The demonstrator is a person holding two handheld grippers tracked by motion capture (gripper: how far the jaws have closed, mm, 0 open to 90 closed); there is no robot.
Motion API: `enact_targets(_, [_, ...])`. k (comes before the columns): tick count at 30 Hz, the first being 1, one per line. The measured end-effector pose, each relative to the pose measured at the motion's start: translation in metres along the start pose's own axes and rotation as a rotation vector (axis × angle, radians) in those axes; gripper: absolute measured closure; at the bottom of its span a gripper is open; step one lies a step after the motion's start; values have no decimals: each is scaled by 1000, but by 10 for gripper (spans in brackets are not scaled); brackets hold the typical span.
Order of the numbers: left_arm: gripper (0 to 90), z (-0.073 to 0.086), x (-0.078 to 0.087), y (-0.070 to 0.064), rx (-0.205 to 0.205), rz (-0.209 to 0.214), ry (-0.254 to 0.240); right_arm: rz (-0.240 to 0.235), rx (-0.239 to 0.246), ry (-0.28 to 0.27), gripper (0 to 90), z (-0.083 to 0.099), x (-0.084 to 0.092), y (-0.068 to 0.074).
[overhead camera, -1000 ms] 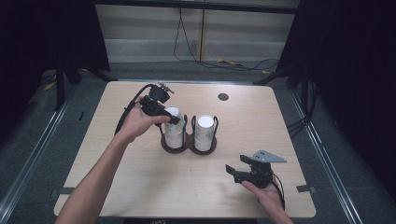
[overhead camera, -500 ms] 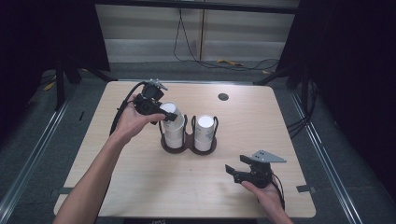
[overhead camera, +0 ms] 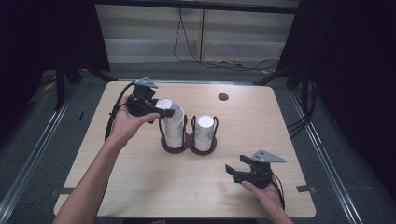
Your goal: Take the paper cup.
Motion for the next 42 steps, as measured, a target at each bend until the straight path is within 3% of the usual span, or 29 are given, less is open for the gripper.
enact_targets(5, [352, 0, 10, -3, -12, 0, -49, 0, -1, 0, 252, 0, 0, 0])
enact_targets(11, [352, 0, 15, -8, -23, 14, -75, 0, -1, -5, 251, 0, 0, 0])
enact_targets(17, [353, 7, 16, -10, -15, 51, -117, -2, -5, -11, 251, -1, 0, -1])
enact_targets(25, [354, 16, 23, -11, -6, 66, -162, -4, -6, -17, 250, -2, 1, -1])
enact_targets(29, [354, 20, 24, -14, -12, 58, -165, -7, -8, -21, 247, -2, 1, 0])
enact_targets(42, [355, 36, 25, -35, -63, 105, -167, -71, -12, -80, 225, -13, 9, 13])
Point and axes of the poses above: each handheld gripper's, and its own axes: x roughly backward along the jaws, z roughly out of its underside, y roughly to its left, the point moved 4 cm from there along -x, roughly forward along the jaws, and after that the axes turned 10 degrees about z, right-handed, at the moved point
